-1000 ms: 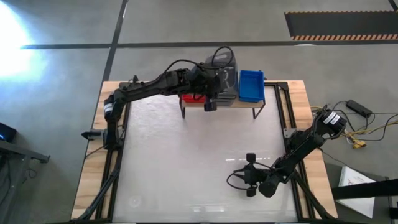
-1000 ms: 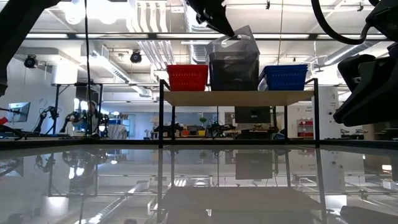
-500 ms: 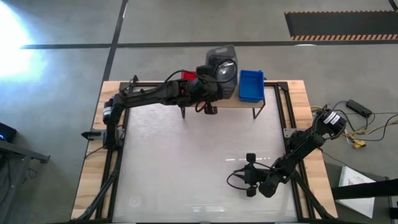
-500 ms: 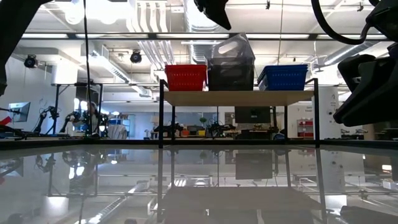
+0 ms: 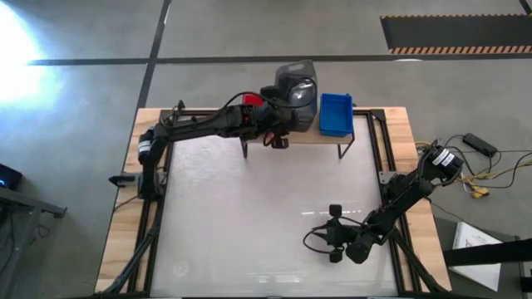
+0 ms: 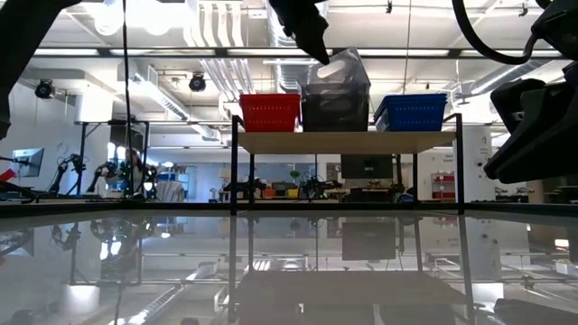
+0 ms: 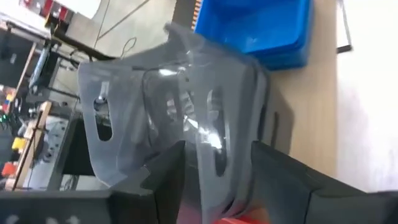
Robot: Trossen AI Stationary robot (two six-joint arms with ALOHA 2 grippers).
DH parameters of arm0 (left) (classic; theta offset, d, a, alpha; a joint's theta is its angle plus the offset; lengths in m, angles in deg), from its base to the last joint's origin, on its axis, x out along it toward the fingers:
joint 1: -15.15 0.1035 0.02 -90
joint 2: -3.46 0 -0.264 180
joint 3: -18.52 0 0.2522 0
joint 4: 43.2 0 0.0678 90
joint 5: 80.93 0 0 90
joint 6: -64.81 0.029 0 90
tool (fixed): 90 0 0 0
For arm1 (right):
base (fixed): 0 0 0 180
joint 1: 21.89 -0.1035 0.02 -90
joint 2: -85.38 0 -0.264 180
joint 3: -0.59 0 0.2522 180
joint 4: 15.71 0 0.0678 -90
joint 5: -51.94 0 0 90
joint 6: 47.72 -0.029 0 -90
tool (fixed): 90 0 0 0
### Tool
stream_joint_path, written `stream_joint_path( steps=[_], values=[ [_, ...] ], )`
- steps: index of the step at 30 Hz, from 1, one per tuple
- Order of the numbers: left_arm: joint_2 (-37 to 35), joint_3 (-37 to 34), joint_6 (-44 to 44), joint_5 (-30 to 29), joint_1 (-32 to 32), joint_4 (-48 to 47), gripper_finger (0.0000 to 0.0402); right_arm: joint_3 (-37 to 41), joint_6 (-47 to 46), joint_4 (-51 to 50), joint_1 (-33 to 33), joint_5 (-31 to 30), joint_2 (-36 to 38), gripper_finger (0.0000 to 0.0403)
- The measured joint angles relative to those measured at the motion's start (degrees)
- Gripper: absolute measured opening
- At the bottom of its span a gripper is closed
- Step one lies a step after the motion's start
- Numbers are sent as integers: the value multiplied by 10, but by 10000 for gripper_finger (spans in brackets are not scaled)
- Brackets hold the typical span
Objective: Stack baskets on shelf by color
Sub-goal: Stack the black bin into the black bin on the shelf
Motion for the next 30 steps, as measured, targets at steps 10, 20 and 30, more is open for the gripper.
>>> stream_joint_path(
  steps=[10,20,30],
  values=[
    [1,-1,-69,139,35,-4,117,0,0,0,0,0,0,52],
    [-1,5,-81,183,38,-9,33,0,0,0,0,0,0,52],
    [-26,12,-78,211,34,-13,1,0,0,0,0,0,0,52]
  ],
)
